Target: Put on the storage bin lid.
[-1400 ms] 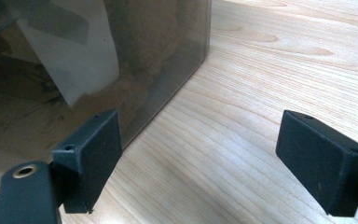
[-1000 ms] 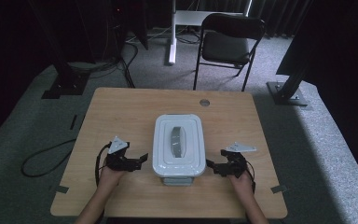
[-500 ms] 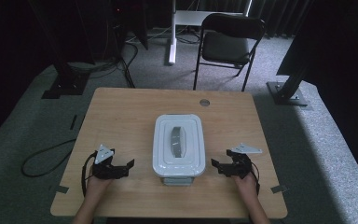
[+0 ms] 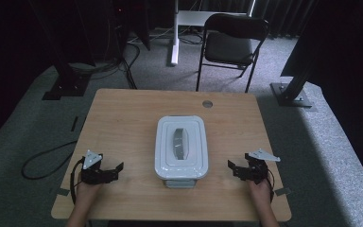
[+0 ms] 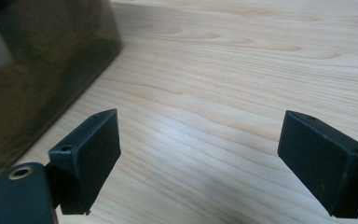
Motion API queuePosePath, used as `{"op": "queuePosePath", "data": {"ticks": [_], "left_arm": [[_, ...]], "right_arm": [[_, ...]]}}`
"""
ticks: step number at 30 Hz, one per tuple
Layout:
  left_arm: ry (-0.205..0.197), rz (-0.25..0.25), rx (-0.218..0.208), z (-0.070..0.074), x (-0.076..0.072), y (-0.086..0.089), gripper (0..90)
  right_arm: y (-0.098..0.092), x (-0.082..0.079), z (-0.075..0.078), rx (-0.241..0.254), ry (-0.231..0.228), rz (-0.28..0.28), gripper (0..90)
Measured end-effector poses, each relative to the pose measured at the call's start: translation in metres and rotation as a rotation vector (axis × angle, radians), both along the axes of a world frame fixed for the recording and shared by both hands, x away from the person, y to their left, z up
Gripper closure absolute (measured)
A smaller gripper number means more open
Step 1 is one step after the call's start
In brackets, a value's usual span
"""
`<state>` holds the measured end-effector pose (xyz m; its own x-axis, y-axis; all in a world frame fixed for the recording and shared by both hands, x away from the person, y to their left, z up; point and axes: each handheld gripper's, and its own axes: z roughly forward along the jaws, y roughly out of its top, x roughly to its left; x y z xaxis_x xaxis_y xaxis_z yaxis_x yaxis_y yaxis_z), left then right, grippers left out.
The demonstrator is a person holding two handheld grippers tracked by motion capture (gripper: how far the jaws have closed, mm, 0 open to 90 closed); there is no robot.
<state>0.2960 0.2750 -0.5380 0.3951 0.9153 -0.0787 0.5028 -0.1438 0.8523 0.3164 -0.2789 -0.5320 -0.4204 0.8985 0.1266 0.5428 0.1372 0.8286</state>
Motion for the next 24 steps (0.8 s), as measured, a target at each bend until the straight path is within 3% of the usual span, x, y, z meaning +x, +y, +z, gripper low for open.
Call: {"op": "queuePosePath", "data": {"ticks": [4, 9, 14, 24], "left_arm": [[0.044, 0.037, -0.02, -0.002, 0.0, 0.006, 2.0], [0.069, 0.099, -0.032, -0.003, -0.001, 0.017, 0.3], [0.084, 0.134, -0.016, -0.005, -0.006, 0.029, 0.3], [0.128, 0.193, 0.011, -0.008, -0.019, 0.047, 0.4]], "right_arm": [[-0.005, -0.004, -0.003, -0.042, -0.009, -0.036, 12.2], [-0.015, -0.009, -0.006, -0.038, -0.002, -0.068, 12.2], [-0.024, -0.015, -0.011, -0.073, -0.001, -0.11, 12.2], [-0.045, -0.026, -0.02, -0.07, 0.023, -0.178, 12.2]]}}
